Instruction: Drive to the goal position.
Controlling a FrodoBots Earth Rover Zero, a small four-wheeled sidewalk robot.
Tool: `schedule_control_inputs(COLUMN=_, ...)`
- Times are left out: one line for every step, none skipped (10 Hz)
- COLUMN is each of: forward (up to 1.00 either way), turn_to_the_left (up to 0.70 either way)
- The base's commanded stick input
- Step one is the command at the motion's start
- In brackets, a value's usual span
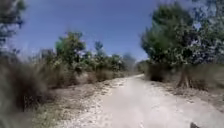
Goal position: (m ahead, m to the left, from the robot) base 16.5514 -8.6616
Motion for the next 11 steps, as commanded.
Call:
schedule_control_inputs(forward=0.45, turn_to_the_left=0.02)
schedule_control_inputs(forward=0.45, turn_to_the_left=0.02)
schedule_control_inputs(forward=0.45, turn_to_the_left=0.02)
schedule_control_inputs(forward=0.45, turn_to_the_left=0.02)
schedule_control_inputs(forward=0.45, turn_to_the_left=0.02)
schedule_control_inputs(forward=0.45, turn_to_the_left=0.02)
schedule_control_inputs(forward=0.45, turn_to_the_left=0.02)
schedule_control_inputs(forward=0.45, turn_to_the_left=0.02)
schedule_control_inputs(forward=0.45, turn_to_the_left=0.02)
schedule_control_inputs(forward=0.45, turn_to_the_left=0.02)
schedule_control_inputs(forward=0.45, turn_to_the_left=0.02)
